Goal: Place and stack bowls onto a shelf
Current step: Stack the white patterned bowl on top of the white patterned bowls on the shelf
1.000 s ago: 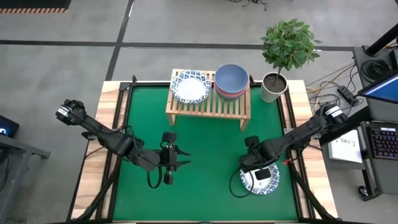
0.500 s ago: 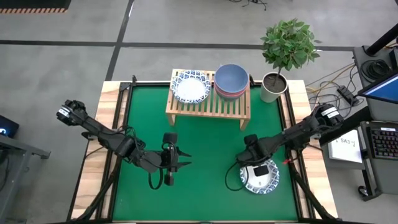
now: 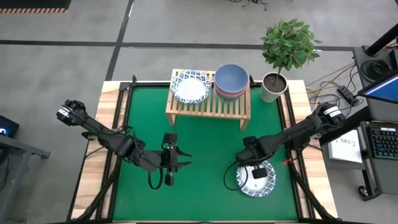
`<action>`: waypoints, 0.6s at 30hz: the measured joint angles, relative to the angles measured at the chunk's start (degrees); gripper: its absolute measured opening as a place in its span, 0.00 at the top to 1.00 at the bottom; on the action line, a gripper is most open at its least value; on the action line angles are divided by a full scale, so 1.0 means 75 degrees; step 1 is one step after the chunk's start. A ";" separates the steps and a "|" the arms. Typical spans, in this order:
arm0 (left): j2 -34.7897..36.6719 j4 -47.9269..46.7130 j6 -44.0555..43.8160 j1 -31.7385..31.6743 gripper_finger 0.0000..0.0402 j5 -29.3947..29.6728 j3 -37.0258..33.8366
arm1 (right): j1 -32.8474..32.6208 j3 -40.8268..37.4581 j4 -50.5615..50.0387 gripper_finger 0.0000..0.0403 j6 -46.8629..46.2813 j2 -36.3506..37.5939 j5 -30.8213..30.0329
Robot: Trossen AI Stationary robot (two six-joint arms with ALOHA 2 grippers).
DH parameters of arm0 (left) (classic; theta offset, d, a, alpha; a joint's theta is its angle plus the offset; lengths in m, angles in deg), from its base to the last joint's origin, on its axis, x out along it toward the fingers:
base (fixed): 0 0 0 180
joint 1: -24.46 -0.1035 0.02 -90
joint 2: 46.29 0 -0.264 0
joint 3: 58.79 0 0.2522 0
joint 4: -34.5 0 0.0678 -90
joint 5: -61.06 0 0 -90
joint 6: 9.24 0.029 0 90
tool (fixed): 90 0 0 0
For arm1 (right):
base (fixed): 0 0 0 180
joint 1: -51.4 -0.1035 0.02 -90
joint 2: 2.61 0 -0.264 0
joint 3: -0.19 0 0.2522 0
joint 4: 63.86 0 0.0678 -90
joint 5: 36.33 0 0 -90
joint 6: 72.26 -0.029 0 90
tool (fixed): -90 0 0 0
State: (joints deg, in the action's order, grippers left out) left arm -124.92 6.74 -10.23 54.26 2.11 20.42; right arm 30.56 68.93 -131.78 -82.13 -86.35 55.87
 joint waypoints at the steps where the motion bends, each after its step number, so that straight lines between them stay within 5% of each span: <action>1: 0.0000 0.0000 0.0000 0.0000 0.79 0.0000 0.0000 | 0.0000 0.0066 0.0052 0.97 -0.0004 0.0068 -0.0012; 8: -0.0003 0.0008 0.0058 0.0000 0.79 0.0078 0.0000 | 0.0097 0.0777 0.1270 0.97 -0.0033 0.0652 -0.0119; 18: 0.0393 -0.0138 0.0224 0.0052 0.79 0.1954 0.0000 | 0.0970 0.3110 0.1771 0.97 -0.0200 0.0931 -0.1223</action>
State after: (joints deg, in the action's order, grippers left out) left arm -121.97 5.71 -8.55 54.66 16.76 20.42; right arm 37.83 92.26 -118.49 -83.63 -79.36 46.70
